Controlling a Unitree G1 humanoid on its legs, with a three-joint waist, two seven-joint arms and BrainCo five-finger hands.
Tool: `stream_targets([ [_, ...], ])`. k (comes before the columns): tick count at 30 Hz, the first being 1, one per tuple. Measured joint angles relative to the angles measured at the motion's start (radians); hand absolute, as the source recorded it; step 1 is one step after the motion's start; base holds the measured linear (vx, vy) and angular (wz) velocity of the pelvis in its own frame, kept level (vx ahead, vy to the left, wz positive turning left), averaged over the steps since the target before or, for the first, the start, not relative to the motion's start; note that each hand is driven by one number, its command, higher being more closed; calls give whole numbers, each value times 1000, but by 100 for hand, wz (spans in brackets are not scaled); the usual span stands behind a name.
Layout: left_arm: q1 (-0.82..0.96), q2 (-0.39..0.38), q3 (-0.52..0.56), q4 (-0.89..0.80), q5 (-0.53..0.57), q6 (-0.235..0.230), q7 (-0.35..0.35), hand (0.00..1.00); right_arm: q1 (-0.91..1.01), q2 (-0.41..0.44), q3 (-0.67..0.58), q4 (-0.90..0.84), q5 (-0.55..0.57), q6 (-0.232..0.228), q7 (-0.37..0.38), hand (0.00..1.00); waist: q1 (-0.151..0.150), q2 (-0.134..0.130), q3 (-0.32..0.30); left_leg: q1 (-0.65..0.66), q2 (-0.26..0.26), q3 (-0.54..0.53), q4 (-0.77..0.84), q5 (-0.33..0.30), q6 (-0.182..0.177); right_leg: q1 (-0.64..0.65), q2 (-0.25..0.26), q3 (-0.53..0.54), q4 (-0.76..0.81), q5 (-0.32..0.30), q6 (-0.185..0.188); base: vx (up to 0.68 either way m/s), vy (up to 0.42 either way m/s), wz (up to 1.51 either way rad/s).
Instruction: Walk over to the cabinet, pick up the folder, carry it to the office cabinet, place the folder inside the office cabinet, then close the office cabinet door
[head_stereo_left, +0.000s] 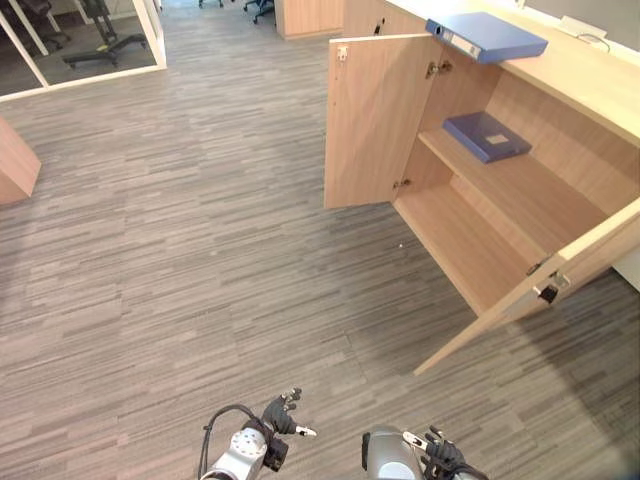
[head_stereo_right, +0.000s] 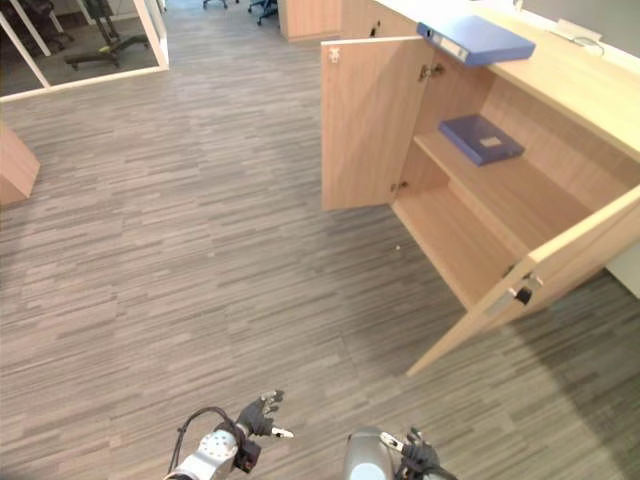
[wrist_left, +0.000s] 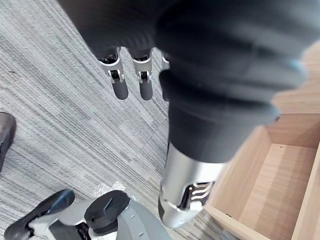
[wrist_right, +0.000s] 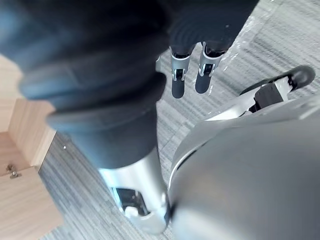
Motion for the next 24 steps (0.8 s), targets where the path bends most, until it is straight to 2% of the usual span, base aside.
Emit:
stream_targets([
  [2, -6, -19, 1, 32, 1, 3, 0, 0, -17, -12, 9, -11, 10, -2, 0, 0, -21, 29, 25, 30, 49, -24, -15, 10, -51, -19, 45, -2, -297, 23, 11, 279, -352, 31],
  [3, -2, -19, 0, 33, 1, 5, 0, 0, -20, -13, 12, -11, 15, -2, 0, 0, -27, 30, 26, 43, 54, -30, -28, 13, -71, -14, 44, 1, -386, 57, 16, 306, -387, 28],
  [4, 2, -22, 1, 34, 1, 8, 0, 0, -19, -16, 18, -7, 19, -1, -2, 0, -25, 25, 31, 82, 60, -28, -58, 18, -128, 5, 37, 2, -533, 215, 17, 307, -365, 7],
  [5, -2, -26, 2, 42, 3, 9, 1, 0, -24, -25, 24, -7, 19, 1, -1, 0, -25, 43, 40, 106, 73, -25, -78, 28, -153, 18, 61, -14, -535, 276, 6, 330, -357, -9],
  [6, -8, -32, 1, 47, 10, 10, 1, 0, -32, -38, 34, -6, 17, 3, -1, 0, -23, 65, 44, 113, 86, -17, -96, 34, -155, 15, 81, -21, -529, 257, 8, 352, -324, -20],
  [7, -23, -34, 5, 49, 27, 10, 0, 0, -43, -44, 37, -4, 18, 4, 0, 0, -20, 79, 48, 116, 93, -11, -116, 64, -148, -18, 97, -23, -464, 205, -7, 329, -274, -12],
  [8, -37, -33, 12, 50, 41, 10, 0, 0, -43, -44, 36, -3, 18, 6, 2, 0, -21, 76, 50, 139, 99, -1, -139, 108, -165, -37, 106, -27, -388, 152, -28, 320, -267, -5],
  [10, -41, -35, 33, 49, 49, 10, 0, 0, -41, -47, 36, 3, 17, 13, 2, 0, -21, 75, 46, 171, 129, 6, -128, 145, -207, -24, 126, -35, -334, 88, -46, 331, -270, -2],
  [11, -41, -35, 59, 50, 65, 10, 0, 0, -32, -46, 35, 7, 17, 14, 3, 0, -20, 71, 44, 160, 188, -2, -19, 139, -208, 9, 145, -41, -330, 51, -49, 408, -378, 4],
  [12, -38, -30, 86, 50, 75, 13, 0, 0, -25, -43, 34, 22, 18, 14, 6, 0, -18, 63, 50, 107, 282, -39, 193, 133, -187, 66, 166, -57, -364, 37, -63, 340, -350, 6],
  [13, -32, -28, 95, 49, 78, 15, 0, 0, -19, -43, 30, 30, 17, 14, 7, 0, -16, 61, 51, 71, 339, -62, 324, 131, -154, 99, 183, -62, -387, 35, -67, 347, -357, -3],
  [14, -22, -27, 119, 49, 80, 15, 0, 0, -8, -44, 20, 46, 18, 15, 7, 0, -6, 61, 50, 1, 440, -111, 590, 118, -77, 168, 220, -66, -429, 37, -79, 380, -310, -22],
  [15, -3, -27, 134, 48, 80, 20, 0, 0, 14, -43, 11, 53, 18, 21, 7, 0, 4, 57, 49, -54, 510, -146, 790, 83, -15, 235, 251, -68, -470, 36, -88, 395, -282, -28],
  [17, 17, -27, 159, 47, 79, 24, 1, 0, 41, -46, 0, 79, 18, 26, 6, 0, 12, 49, 45, -132, 544, -155, 926, 45, 28, 304, 271, -63, -525, 35, -92, 327, -165, -14],
  [19, 19, -25, 170, 45, 71, 32, 3, 0, 57, -43, -8, 86, 18, 34, 5, 0, 16, 42, 38, -212, 522, -141, 920, 12, 28, 350, 274, -55, -568, 35, -92, 251, -74, 0],
  [20, 19, -24, 170, 31, 64, 34, 4, 0, 63, -39, -28, 92, 18, 40, 5, 0, 21, 36, 41, -251, 481, -135, 861, -13, 18, 370, 268, -52, -585, 36, -97, 199, 13, -5],
  [22, 17, -22, 168, 17, 52, 32, 9, 0, 67, -29, -38, 92, 18, 48, 4, 0, 33, 20, 46, -294, 389, -125, 731, -53, 6, 387, 245, -28, -583, 21, -121, 145, 70, -14],
  [23, 14, -19, 165, 12, 41, 32, 13, 0, 63, -24, -37, 89, 18, 49, 4, 0, 33, 3, 53, -330, 306, -136, 614, -63, 5, 398, 218, -18, -585, 8, -124, 108, 168, -21],
  [24, 17, -17, 158, 9, 29, 30, 21, 0, 58, -19, -31, 88, 18, 47, 5, 0, 34, -13, 51, -367, 223, -143, 460, -52, -12, 399, 190, -1, -583, -8, -113, 107, 185, -25],
])
